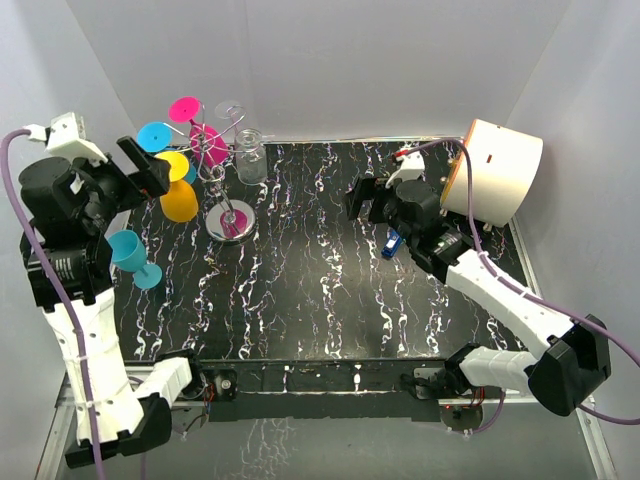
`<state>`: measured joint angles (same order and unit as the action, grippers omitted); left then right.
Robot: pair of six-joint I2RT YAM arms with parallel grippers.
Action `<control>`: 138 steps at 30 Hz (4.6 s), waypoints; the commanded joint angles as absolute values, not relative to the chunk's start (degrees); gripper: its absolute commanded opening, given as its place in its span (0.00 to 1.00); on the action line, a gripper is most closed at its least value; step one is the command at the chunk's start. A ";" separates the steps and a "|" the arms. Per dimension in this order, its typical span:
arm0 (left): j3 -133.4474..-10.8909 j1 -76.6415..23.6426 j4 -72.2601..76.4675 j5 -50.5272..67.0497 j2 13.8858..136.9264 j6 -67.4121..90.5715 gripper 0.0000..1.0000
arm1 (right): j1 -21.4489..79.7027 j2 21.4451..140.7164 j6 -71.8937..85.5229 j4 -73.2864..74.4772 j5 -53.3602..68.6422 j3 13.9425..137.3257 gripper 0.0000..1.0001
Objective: Take the wine glass off the wine glass rack
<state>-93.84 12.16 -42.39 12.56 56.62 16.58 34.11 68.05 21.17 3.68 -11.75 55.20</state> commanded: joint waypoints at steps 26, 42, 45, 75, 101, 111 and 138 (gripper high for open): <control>-94.24 6.61 -49.10 -1.55 59.29 45.04 0.89 | 32.78 61.96 28.30 0.55 -3.68 56.24 0.98; -82.67 6.63 -37.99 -1.98 59.35 55.10 0.67 | 32.78 60.37 27.86 -0.35 -5.04 54.17 0.98; -82.20 6.67 -37.04 -2.40 60.55 54.84 0.62 | 32.73 60.44 27.78 -0.42 -5.23 53.91 0.98; -81.39 7.38 -36.23 -4.09 63.74 53.29 0.36 | 32.48 60.36 28.08 -0.13 -6.24 53.53 0.98; -83.36 7.78 -35.65 -4.31 63.13 53.08 0.09 | 32.43 60.73 28.50 -0.03 -6.42 53.99 0.98; -83.54 8.35 -34.76 -2.86 62.19 56.09 0.00 | 32.36 60.77 28.50 -0.01 -6.57 53.54 0.98; -87.18 10.66 -34.83 -3.43 62.30 57.87 0.00 | 32.12 59.56 28.17 0.26 -7.20 52.73 0.98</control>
